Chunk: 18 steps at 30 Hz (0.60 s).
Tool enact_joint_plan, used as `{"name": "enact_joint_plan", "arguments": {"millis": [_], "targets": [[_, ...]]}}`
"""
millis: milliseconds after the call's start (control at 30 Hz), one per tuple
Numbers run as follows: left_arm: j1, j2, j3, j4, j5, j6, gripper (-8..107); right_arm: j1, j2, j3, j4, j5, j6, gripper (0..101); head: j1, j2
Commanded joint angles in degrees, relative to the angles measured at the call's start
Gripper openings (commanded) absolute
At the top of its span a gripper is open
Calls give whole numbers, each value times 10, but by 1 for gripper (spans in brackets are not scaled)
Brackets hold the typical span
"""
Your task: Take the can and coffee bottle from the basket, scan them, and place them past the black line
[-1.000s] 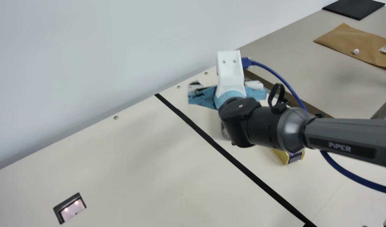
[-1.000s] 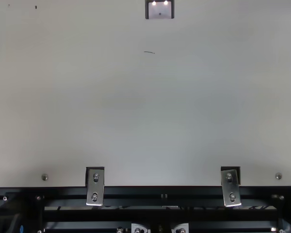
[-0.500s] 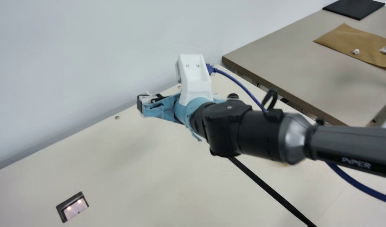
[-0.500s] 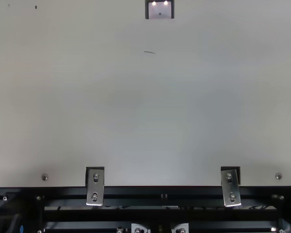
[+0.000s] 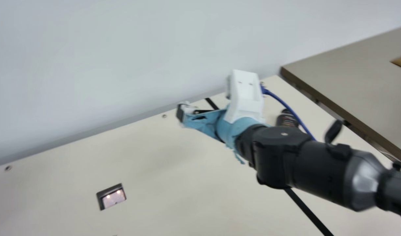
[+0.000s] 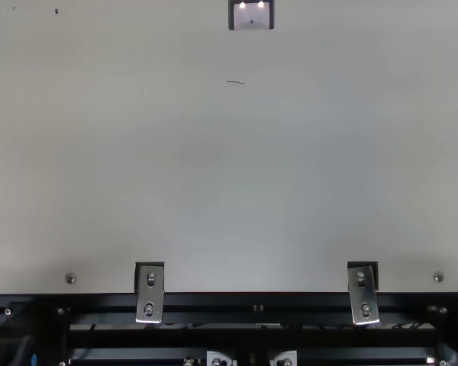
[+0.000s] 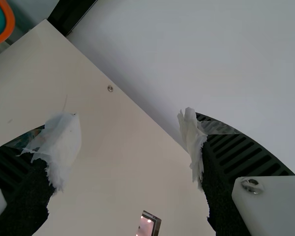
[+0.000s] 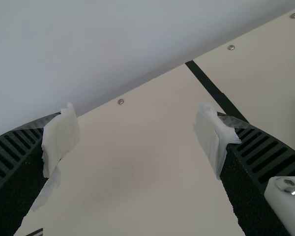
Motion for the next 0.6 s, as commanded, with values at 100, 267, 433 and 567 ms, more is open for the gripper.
{"name": "enact_joint_plan", "arguments": {"millis": [100,267,433,567], "targets": [[0,0,0,0,0,0,90,0,0,0,0,0,0,101,-15,70],[0,0,0,0,0,0,90,0,0,0,0,0,0,101,-15,70],[0,0,0,0,0,0,90,3,4,4,-18,2,25,101,-15,70],[-1,-1,-1,2,5,2,90,1,5,0,-21,25,44,101,-15,70]]}}
